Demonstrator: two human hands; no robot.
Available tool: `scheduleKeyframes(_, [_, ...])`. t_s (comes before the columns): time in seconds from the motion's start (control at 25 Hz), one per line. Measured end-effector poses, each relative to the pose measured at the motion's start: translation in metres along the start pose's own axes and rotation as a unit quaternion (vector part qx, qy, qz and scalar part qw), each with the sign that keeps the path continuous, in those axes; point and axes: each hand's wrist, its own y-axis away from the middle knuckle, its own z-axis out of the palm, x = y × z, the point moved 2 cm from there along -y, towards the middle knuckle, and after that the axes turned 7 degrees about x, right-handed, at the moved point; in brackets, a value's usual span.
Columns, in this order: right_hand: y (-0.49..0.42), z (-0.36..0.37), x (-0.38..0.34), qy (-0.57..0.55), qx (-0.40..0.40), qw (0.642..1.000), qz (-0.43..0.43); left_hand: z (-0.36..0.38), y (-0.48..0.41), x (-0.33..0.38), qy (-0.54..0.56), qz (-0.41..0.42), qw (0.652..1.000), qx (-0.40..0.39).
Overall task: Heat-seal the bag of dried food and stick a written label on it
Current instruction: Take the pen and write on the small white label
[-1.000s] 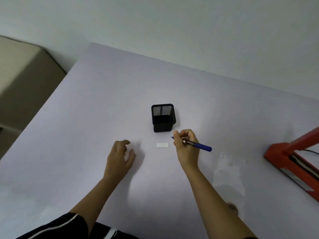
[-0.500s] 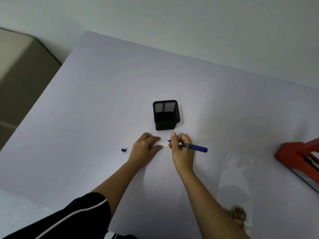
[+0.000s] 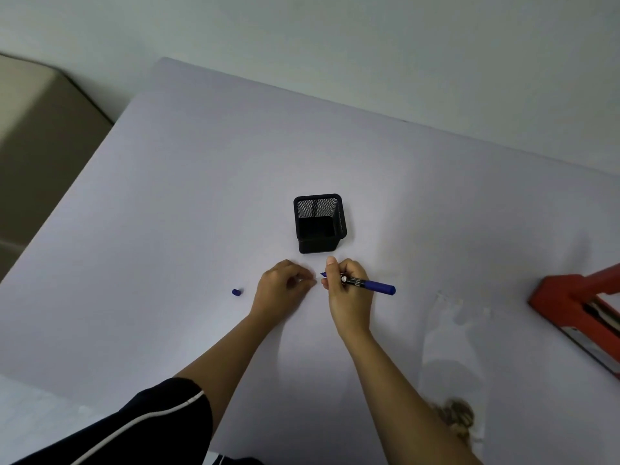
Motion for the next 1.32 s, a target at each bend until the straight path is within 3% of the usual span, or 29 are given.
scheduleKeyframes(0.4, [-0.007,0.016,0.026,-0.018,0.009,1.0,-0.001,-0.004,0.01,-0.019,-0.018,0.093,0.995,0.043])
scheduleKeyframes(0.76, [-0.009,0.023,0.043,0.001,0.0,0.984,-0.177,0.006,0.015,-0.025,-0.056,0.153,0.981,0.103])
scheduleKeyframes(1.32, [-0.01,0.026,0.051,0.001,-0.004,0.981,-0.195,0.01,0.016,-0.031,-0.081,0.173,0.975,0.116])
